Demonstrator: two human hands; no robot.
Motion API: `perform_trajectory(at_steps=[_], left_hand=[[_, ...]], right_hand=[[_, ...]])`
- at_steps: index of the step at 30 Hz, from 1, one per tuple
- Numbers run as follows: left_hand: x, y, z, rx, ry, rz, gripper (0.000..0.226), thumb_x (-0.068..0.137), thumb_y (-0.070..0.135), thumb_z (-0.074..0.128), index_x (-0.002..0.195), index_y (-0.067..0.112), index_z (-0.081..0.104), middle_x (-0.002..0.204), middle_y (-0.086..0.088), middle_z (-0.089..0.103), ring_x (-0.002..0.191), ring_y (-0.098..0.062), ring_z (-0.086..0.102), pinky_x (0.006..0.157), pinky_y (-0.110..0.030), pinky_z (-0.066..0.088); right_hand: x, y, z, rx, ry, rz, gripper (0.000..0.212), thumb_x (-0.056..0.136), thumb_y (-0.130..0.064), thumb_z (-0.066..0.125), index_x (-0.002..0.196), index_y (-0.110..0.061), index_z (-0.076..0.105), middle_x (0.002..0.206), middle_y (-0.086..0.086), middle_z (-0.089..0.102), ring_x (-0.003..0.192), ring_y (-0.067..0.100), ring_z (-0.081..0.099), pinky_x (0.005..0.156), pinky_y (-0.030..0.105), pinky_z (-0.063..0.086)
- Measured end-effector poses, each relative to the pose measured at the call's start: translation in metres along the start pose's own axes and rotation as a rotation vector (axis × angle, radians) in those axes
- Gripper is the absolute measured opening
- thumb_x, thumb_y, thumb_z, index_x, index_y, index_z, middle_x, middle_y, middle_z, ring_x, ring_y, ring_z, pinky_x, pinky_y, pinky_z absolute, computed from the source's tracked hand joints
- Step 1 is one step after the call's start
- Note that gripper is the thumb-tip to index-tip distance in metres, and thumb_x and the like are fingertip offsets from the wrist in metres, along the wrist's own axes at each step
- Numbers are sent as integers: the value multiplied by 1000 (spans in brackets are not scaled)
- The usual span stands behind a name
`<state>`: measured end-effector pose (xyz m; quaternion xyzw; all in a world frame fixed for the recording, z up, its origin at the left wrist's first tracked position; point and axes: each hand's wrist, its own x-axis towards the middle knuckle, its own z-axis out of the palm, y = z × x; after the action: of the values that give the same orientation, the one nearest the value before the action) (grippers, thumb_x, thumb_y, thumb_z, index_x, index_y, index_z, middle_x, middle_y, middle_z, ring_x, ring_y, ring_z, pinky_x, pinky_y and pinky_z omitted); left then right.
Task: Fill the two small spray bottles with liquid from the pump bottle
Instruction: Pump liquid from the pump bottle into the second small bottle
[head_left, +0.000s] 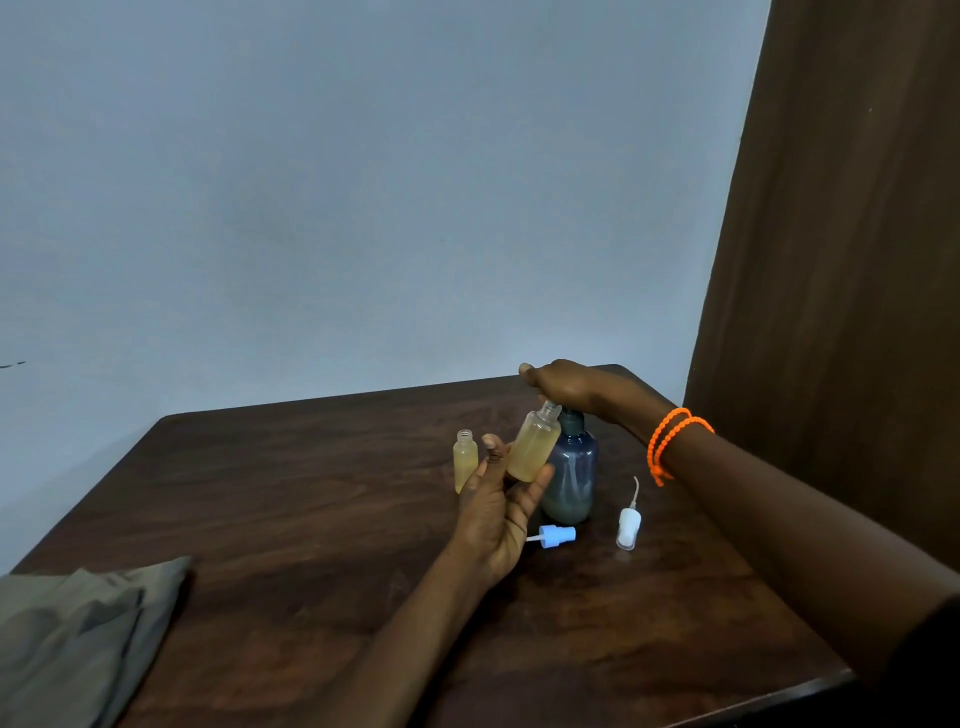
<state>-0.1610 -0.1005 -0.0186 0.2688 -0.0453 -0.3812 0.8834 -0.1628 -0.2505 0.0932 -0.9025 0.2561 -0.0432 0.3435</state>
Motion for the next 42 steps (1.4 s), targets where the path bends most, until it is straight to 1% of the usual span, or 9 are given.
perform_trajectory(at_steps=[5,10,16,20,24,28,32,38,42], left_hand=[[-2,0,1,-1,8,7,43,90,34,64,117,1,59,128,-20,67,107,-26,71,71,-34,65],[-3,-1,1,-7,1,4,29,99,31,58,111,4,61,117,-18,72,103,-25,72,75,-36,65],[-2,0,-1,5,1,12,23,100,28,57,108,7,61,115,-15,71,98,-22,73,72,-35,65],[-2,-1,-1,-10,6,3,34,98,30,60,117,1,58,130,-21,66,109,-27,70,72,-36,65],[0,-1,0,13,-4,11,32,99,32,59,114,4,59,129,-20,66,109,-26,70,73,-35,65],[0,-1,-1,13,-6,4,36,98,33,60,117,2,59,130,-20,67,113,-27,69,75,-36,65],[0,-1,-1,-4,-2,8,30,99,30,59,112,3,60,126,-20,68,106,-26,71,71,-35,65],[4,-3,-4,3,6,7,46,96,33,61,126,-1,55,133,-21,65,110,-26,70,71,-34,64],[3,-2,-4,-9,10,3,40,97,31,61,121,0,58,132,-22,65,104,-25,73,72,-36,65]], right_hand=[[-2,1,2,-15,-7,11,59,105,-46,34,140,0,47,144,15,49,123,26,50,105,38,39],[-4,-3,-3,-32,-32,16,63,105,-49,32,144,-1,42,149,16,44,133,29,45,109,38,34],[-3,2,4,-19,-13,11,55,105,-47,34,127,-1,54,118,7,52,105,22,50,92,33,38],[-7,-2,-2,-35,-43,18,53,104,-51,33,127,-7,52,118,6,49,105,22,48,91,32,36],[-4,2,2,-11,-3,26,58,104,-50,33,131,-2,52,129,13,54,114,24,51,94,33,37],[-4,0,1,-39,-1,11,48,104,-49,33,121,-8,54,115,5,47,105,20,46,92,32,35],[-3,-2,-1,-27,-26,22,62,105,-50,32,141,-2,45,134,11,50,119,24,48,96,32,34],[-3,2,3,-35,6,14,58,105,-47,33,136,0,50,140,15,51,114,24,50,95,33,37],[-2,1,-1,-20,-19,16,51,104,-49,35,119,-7,58,111,4,55,108,23,49,92,32,36]])
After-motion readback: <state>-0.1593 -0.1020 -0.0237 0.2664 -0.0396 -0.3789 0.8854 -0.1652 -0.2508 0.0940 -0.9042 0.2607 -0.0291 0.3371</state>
